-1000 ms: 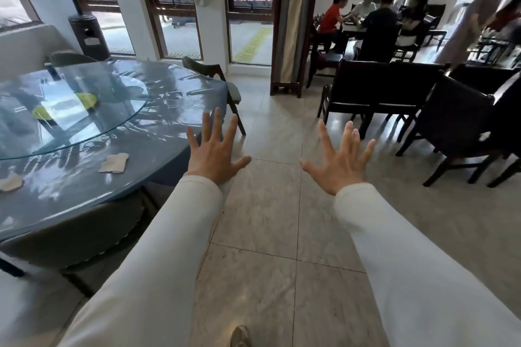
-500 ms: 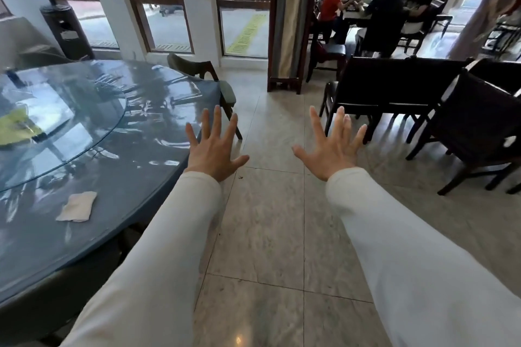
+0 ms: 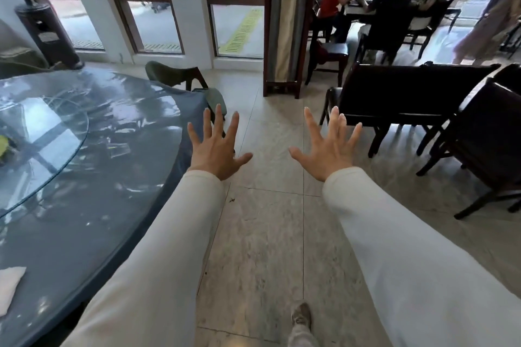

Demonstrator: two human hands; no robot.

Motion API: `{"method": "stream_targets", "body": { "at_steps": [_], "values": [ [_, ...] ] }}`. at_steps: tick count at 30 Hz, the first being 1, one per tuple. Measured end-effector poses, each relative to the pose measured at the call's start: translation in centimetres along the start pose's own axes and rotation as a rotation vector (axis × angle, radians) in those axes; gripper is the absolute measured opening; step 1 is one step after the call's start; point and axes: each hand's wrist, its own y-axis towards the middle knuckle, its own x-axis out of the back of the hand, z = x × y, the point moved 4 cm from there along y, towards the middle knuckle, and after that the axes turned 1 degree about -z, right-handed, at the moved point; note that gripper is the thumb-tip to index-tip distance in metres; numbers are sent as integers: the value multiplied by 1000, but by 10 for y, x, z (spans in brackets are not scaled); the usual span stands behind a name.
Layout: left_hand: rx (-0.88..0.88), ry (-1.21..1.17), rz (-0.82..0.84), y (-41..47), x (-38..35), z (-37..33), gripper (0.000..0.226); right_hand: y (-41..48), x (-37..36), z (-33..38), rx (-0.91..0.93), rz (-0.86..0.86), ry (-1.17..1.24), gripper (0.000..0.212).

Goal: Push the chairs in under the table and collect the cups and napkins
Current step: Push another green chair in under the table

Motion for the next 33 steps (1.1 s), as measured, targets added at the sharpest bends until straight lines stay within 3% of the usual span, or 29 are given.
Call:
{"method": "stream_targets", "body": {
  "at_steps": [15,33],
  "values": [
    [91,1,-43,293,-40,-42,102,308,-69,-86,37,-2,57,85],
    [187,-11,-10,725,-126,62,105,756,-186,-14,99,30,120,87]
  ]
}}
